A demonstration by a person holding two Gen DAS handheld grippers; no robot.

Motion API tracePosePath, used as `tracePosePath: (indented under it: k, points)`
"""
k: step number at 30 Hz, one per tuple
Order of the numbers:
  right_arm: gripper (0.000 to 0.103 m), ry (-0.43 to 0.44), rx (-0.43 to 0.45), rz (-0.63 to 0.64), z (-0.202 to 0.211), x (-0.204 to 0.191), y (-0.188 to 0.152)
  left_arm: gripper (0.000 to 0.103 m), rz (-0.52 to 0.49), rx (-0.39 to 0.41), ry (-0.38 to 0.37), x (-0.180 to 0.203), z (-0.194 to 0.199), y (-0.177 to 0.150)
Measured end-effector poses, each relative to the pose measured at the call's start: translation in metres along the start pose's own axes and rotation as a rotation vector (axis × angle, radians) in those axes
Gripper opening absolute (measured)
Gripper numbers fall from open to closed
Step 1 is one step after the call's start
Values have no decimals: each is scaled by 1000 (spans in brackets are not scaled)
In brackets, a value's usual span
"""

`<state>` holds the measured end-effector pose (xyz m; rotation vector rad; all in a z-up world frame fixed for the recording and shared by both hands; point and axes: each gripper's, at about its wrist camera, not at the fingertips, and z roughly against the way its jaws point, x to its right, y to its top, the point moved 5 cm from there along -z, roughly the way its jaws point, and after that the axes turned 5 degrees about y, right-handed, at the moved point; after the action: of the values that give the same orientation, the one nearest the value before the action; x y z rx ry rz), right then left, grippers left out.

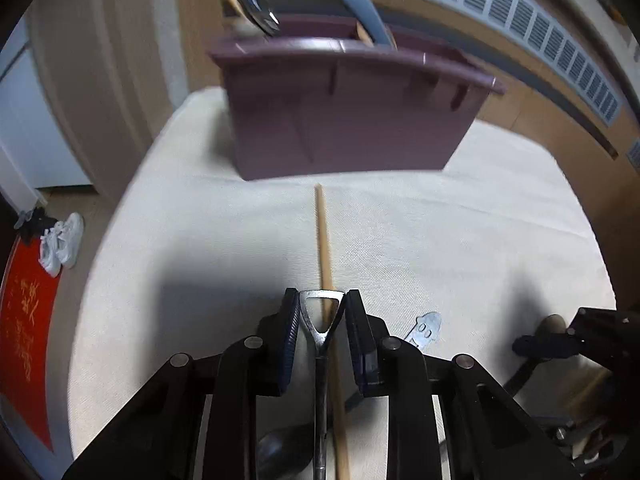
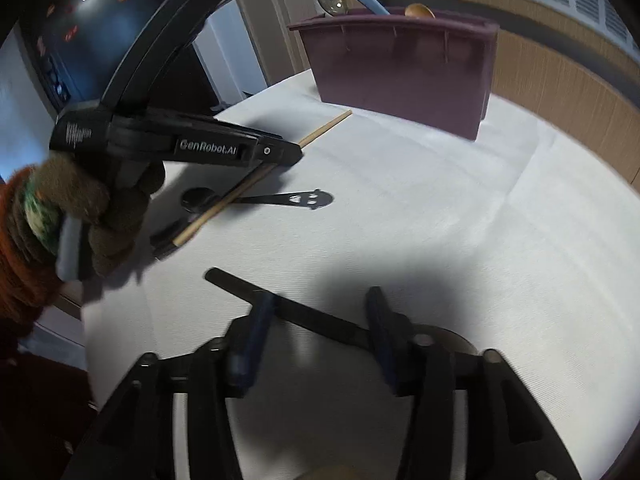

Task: Organize utensils
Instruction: 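Grasp the steel shovel-head utensil with the left tool, then grasp the wooden chopstick with the right tool while the left tool holds the shovel utensil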

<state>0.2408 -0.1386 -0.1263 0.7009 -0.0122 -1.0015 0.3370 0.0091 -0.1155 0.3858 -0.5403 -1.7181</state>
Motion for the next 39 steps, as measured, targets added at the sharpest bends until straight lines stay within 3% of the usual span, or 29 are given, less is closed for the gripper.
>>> tracePosePath:
  k: [3, 5, 6, 7, 9, 17, 22, 26, 31, 39]
  points:
    - [57, -41, -16, -5, -2, -7, 0, 24, 91, 84, -29, -19, 30, -6]
    - [62, -95, -79, 80, -9, -19, 2, 24, 156, 132, -51, -35, 52, -13]
    - [59, -125, -105, 103, -12, -24, 5, 24, 175, 150, -55, -41, 60, -17]
    - [43, -125, -107, 107, -12, -27, 10, 24, 188, 165, -55, -44, 67, -20]
    - [22, -99, -88, 83, -12, -32, 24, 24, 212, 202, -38, -54, 82, -24]
    - [22, -155, -8, -102, -55, -34, 96, 22, 253, 269, -10, -78, 105, -42]
    - [22, -222, -35, -159, -89, -28, 117, 22, 275, 262, -36, -85, 107, -48]
    - [21, -281, -49, -75, -95, -35, 120, 22, 289, 243, -44, -89, 102, -50]
    - [5, -265, -86, -28, -78, -33, 99, 22, 308, 192, -32, -89, 91, -54]
    - [5, -288, -78, -35, -34, -3, 52, 22, 314, 92, 43, -82, 69, -55]
